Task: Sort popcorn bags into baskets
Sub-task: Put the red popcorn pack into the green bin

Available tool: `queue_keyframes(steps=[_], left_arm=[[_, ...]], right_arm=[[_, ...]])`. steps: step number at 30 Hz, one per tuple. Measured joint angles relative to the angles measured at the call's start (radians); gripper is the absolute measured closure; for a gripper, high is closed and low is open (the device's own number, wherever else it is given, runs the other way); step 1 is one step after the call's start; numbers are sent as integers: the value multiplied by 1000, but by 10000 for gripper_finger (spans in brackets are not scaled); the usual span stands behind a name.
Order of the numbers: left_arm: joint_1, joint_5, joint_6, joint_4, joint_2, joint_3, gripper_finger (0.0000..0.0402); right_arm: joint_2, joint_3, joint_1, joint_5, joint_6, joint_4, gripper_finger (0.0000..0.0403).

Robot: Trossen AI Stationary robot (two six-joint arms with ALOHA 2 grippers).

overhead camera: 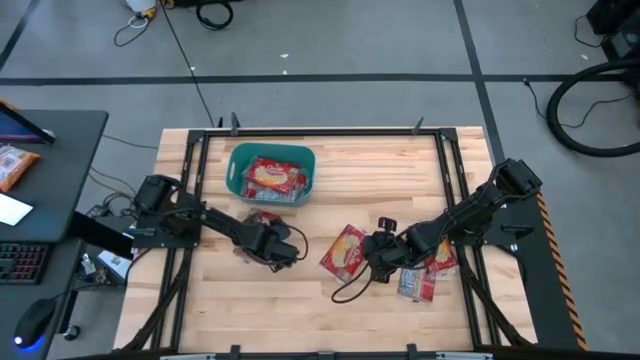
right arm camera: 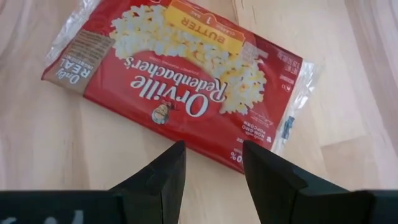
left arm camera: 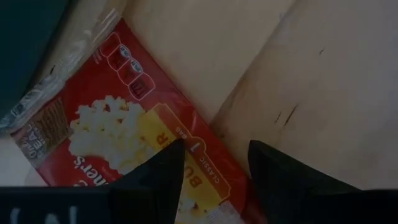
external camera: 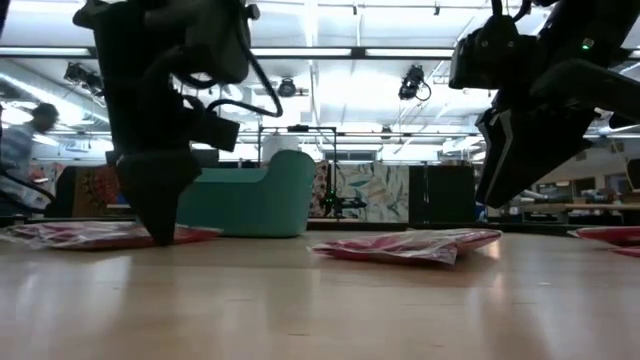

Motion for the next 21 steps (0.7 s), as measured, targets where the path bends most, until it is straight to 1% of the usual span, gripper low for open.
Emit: queue_keyframes(steps=[5, 8, 12, 17, 21], left_arm=[[-4, 0, 11, -36, 22, 3, 218], [-15, 6, 79, -40, 23, 2, 234], [-45, 5, 263, -34, 24, 0, 275], [-108, 10, 524, -43, 27, 12, 342], [-154, 31, 639, -43, 29, 29, 391]], right_arm=[[0, 0, 0, -1, -4, 7, 238], [0, 0, 0, -1, -5, 8, 238], [0, 0, 0, -3, -6, 7, 238], [0, 0, 0, -3, -7, 7, 238], [0, 0, 0, -3, -7, 8, 238]])
